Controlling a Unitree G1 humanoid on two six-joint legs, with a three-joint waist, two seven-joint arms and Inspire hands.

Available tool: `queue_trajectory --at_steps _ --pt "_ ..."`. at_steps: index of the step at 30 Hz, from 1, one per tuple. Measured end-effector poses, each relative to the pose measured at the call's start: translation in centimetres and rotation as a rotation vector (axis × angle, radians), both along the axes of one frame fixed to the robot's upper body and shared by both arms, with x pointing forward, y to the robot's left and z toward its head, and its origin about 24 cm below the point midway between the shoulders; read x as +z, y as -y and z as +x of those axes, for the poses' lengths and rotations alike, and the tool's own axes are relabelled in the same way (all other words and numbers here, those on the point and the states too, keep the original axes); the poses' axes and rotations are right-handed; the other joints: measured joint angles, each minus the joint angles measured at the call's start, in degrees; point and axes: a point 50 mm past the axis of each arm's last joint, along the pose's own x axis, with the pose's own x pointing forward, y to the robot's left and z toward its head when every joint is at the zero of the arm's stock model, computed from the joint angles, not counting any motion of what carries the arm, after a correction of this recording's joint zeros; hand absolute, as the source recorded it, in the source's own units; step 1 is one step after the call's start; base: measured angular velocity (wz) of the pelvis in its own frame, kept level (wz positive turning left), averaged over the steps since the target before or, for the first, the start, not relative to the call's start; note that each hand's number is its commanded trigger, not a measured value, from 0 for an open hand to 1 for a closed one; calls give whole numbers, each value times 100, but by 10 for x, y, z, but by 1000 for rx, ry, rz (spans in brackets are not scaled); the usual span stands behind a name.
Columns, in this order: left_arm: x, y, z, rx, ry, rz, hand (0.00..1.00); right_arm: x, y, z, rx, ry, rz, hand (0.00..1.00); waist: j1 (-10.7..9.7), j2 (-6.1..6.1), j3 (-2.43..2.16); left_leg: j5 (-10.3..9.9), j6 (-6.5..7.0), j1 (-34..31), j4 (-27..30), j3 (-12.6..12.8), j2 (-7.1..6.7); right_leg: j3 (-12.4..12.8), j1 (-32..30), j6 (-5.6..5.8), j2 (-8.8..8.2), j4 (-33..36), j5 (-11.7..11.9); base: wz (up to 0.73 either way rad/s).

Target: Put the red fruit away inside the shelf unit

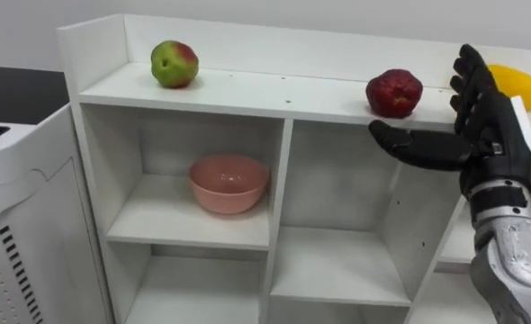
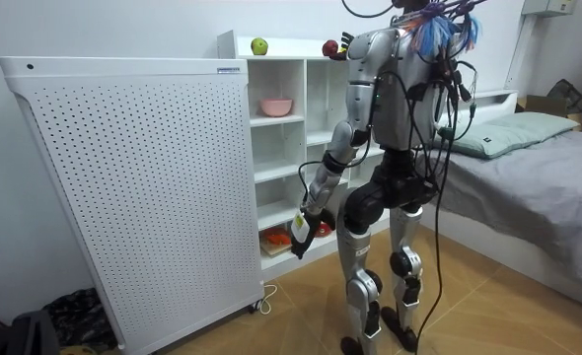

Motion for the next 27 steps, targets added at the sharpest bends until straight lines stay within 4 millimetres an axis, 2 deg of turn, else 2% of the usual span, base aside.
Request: queue_trajectory --at_steps 4,12,13,14,15,16,27 --pt "3 -3 6 -11 17 -6 0 11 -4 7 19 19 -4 0 6 13 7 3 3 -37 12 0 5 -6 -34 -4 4 -4 13 0" --pt "7 -5 17 -15 31 1 0 11 -5 13 56 -19 -12 0 64 13 7 3 3 -39 12 -10 4 -34 -28 -3 -3 -9 13 0" --pt "8 -6 18 -15 32 4 0 11 -4 14 59 -23 -9 18 67 13 7 3 3 -39 14 -12 4 -36 -25 -3 -4 -7 13 0" --pt "8 -6 19 -15 31 5 0 11 -3 14 59 -24 -9 73 72 13 7 4 3 -39 15 -12 4 -38 -25 -3 -5 -6 13 0" --pt "8 -7 19 -15 31 7 0 11 -3 14 60 -25 -14 96 75 13 7 4 3 -39 16 -12 4 -40 -25 -4 -7 -3 14 0" --pt "9 -7 20 -15 29 8 0 12 -3 15 61 -28 -16 100 74 13 7 4 3 -38 19 -12 3 -40 -25 -3 -9 0 13 0" --pt "9 -6 23 -24 26 -13 0 15 -3 19 68 -35 -29 100 76 14 10 6 7 -42 19 -17 -4 -56 -24 -2 -20 1 14 0"
